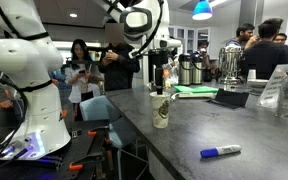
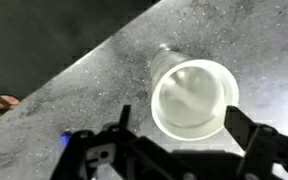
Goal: Move the cup closer to the edge of the table
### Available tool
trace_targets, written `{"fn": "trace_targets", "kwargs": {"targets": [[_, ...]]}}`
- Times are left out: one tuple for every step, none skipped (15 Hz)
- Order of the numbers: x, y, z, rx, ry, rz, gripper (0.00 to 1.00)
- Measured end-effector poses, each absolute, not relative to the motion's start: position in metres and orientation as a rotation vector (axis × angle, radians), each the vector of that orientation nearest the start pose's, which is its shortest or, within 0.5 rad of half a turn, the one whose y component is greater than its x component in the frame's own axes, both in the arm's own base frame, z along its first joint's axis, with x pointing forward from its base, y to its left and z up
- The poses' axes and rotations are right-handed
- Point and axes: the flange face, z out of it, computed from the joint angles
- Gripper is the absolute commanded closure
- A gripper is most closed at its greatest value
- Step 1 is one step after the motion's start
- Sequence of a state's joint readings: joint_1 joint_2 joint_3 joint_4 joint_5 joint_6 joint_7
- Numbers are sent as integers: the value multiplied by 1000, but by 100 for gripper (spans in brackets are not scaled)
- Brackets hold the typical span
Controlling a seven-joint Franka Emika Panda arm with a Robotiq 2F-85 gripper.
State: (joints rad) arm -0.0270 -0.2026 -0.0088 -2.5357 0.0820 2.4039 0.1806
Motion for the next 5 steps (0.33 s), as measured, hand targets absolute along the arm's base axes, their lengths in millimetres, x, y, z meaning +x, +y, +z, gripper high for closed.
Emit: {"fn": "trace_targets", "kwargs": {"targets": [[447,-15,363,-3051,431,-121,0],[447,-15,372,-3059,434,-141,0],[447,-16,382,-3065,440,-162,0],[447,-15,391,-3073,432,-187,0],[447,-14,399,-3082,418,-207,0]]}}
